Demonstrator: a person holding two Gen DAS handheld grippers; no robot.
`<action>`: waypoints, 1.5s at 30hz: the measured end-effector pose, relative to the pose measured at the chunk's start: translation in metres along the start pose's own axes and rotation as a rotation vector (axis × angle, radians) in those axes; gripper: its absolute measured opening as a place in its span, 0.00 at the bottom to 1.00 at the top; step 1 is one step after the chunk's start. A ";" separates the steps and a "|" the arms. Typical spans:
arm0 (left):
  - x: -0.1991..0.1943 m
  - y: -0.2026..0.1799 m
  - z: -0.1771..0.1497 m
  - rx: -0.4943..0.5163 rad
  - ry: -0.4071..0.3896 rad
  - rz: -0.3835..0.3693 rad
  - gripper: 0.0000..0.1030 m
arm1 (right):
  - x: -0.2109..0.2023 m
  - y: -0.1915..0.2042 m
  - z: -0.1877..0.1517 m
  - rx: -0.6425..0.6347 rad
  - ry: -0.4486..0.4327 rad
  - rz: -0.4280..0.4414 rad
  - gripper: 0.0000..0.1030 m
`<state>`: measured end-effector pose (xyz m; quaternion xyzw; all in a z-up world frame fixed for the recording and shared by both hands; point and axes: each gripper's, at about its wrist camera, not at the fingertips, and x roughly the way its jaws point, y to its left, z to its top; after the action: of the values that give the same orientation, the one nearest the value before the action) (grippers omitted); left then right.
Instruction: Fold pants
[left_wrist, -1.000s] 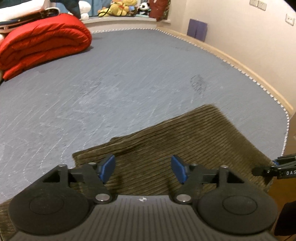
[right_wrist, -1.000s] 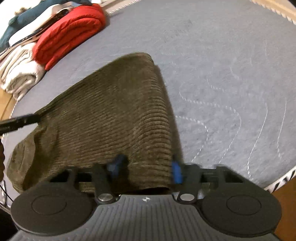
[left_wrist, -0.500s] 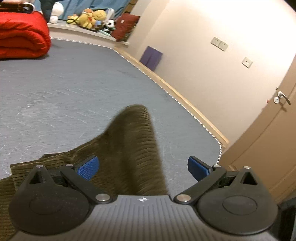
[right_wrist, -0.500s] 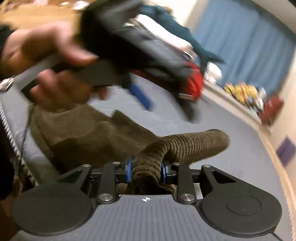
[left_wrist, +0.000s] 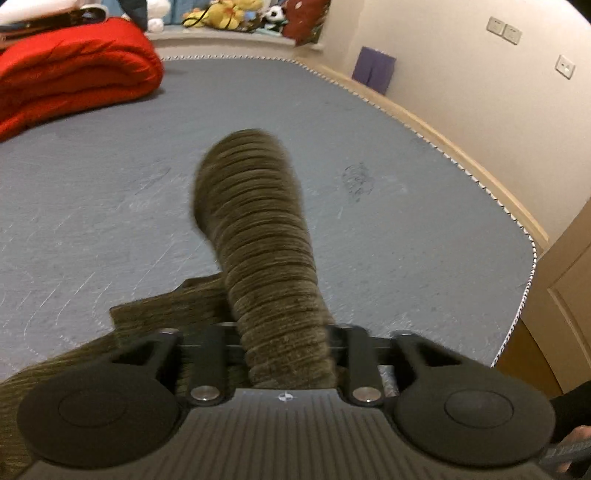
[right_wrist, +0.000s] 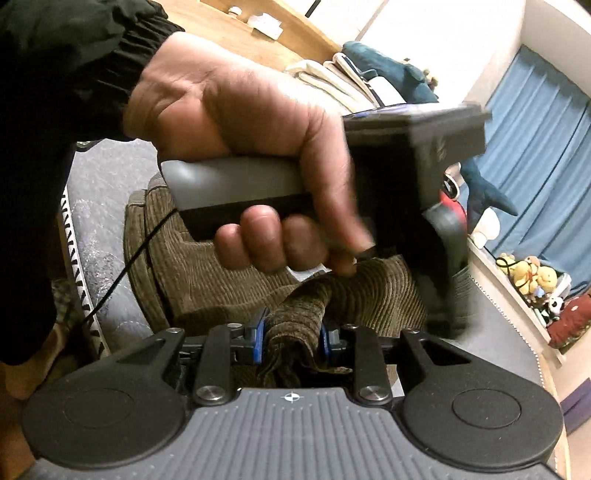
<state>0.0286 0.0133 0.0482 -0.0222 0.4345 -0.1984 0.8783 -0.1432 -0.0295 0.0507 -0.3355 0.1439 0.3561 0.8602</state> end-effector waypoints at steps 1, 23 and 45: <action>0.000 0.004 -0.001 -0.008 0.000 -0.002 0.21 | 0.001 -0.003 0.001 0.008 0.001 0.003 0.29; -0.121 0.177 -0.052 -0.265 -0.087 0.030 0.19 | 0.037 -0.119 -0.009 0.739 -0.066 0.117 0.77; -0.077 0.301 -0.119 -0.624 0.148 0.077 0.94 | 0.210 -0.071 -0.032 1.224 0.375 0.394 0.90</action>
<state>-0.0063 0.3349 -0.0311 -0.2592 0.5377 -0.0233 0.8020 0.0549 0.0202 -0.0413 0.1893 0.5254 0.2965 0.7748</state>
